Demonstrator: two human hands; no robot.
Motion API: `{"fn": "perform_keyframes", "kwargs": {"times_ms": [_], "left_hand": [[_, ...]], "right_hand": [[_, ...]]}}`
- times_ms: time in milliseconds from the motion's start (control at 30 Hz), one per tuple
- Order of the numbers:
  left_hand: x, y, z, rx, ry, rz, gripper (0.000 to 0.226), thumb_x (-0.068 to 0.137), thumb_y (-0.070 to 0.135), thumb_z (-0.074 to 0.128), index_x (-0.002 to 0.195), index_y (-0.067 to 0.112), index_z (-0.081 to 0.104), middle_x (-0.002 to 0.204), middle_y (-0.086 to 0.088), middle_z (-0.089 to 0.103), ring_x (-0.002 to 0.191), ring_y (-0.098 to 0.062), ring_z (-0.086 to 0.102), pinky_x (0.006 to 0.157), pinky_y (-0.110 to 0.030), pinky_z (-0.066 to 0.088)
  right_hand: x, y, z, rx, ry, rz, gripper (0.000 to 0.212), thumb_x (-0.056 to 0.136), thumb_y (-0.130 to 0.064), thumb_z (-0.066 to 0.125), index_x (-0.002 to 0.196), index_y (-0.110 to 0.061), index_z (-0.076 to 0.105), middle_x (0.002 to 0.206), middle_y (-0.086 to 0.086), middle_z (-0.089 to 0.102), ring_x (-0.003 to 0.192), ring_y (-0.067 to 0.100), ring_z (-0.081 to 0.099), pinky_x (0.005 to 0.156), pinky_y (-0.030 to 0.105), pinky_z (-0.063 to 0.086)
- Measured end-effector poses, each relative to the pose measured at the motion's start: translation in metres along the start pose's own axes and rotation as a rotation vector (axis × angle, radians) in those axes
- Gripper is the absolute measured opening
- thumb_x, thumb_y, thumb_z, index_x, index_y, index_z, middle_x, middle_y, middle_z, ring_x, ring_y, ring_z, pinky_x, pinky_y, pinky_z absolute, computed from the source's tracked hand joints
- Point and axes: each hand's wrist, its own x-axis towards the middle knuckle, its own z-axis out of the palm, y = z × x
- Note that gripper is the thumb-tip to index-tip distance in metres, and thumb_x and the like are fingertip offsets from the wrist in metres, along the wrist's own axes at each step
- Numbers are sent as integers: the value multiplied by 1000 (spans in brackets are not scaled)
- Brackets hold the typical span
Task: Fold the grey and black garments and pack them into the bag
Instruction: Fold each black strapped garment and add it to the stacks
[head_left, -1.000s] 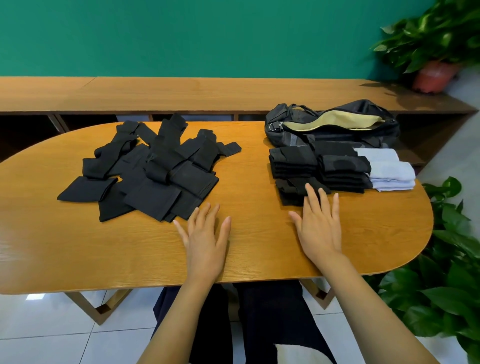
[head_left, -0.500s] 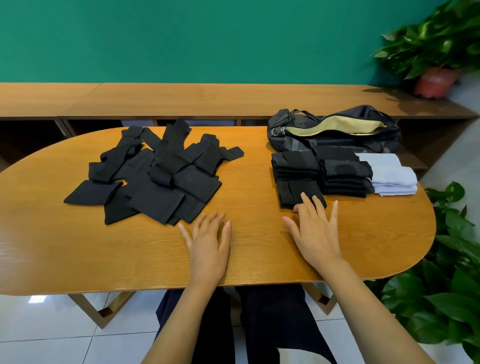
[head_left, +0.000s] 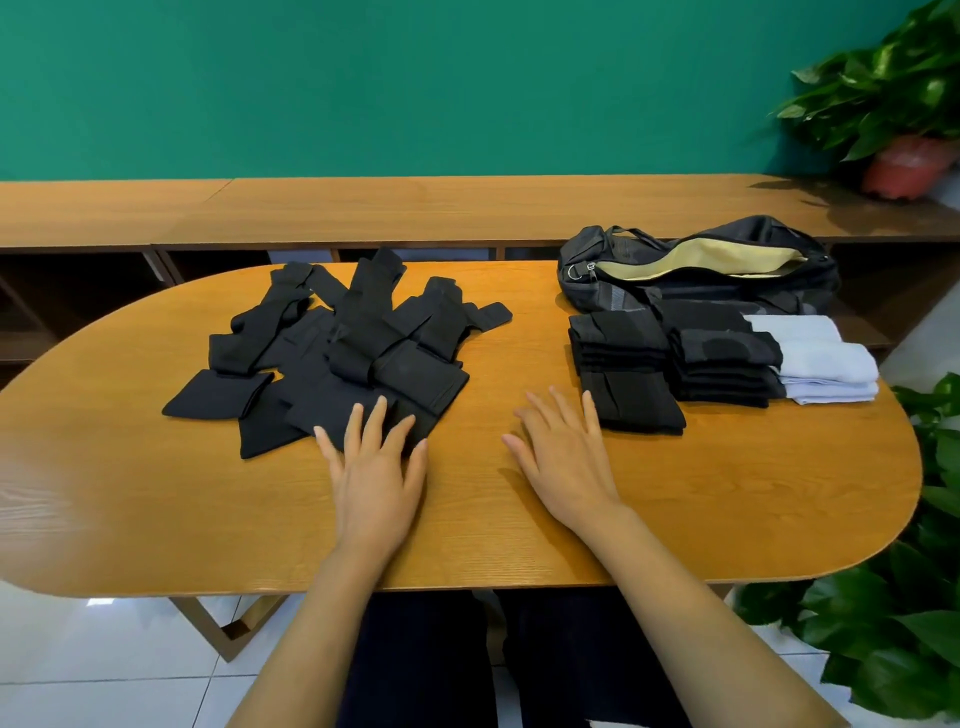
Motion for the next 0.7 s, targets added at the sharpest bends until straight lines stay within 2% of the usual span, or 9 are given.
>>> {"fn": "perform_keyframes", "kwargs": {"times_ms": [133,267,367,467,567,700], "left_hand": [[0,-11,7,17,-80,-48,49,100,46,37,140,22,50,159,-3,26,149,-22,10,116,-51,-16],[0,-10,8,29,-82,-51,50,99,48,35,141,24,49,159,-3,26,149,-21,9,115,-50,-18],[0,-11,9,27,-93,-56,51,99,48,34,142,25,48,159,-2,26,149,-20,9,116,-52,-15],[0,-12,9,22,-93,-61,48,99,47,36,141,26,48,158,-1,27,149,-19,10,116,-52,-15],[0,-11,7,13,-93,-65,47,100,46,37,141,26,49,158,0,27,149,-18,10,116,-52,-16],[0,-9,6,-1,-97,-75,45,101,44,38,141,26,48,159,0,26,149,-18,8,116,-52,-16]], "right_hand": [[20,-27,5,89,-97,-72,52,102,-52,24,138,-24,49,157,-3,30,149,19,12,120,49,-1],[37,-47,12,226,-214,-188,41,104,-44,31,137,-30,52,162,-6,15,150,17,1,120,49,-1],[46,-56,20,191,-280,-210,45,104,-45,29,144,-31,44,163,-6,7,150,17,-4,120,50,-3],[53,-60,25,129,-310,-198,52,105,-46,27,150,-22,35,163,-3,10,150,17,-2,121,46,-2],[54,-60,26,97,-282,-189,57,105,-45,26,152,-13,30,163,-1,14,150,15,2,122,40,0],[42,-46,22,110,-214,-159,59,104,-47,25,151,-12,29,162,0,18,149,14,6,122,34,1]]}}
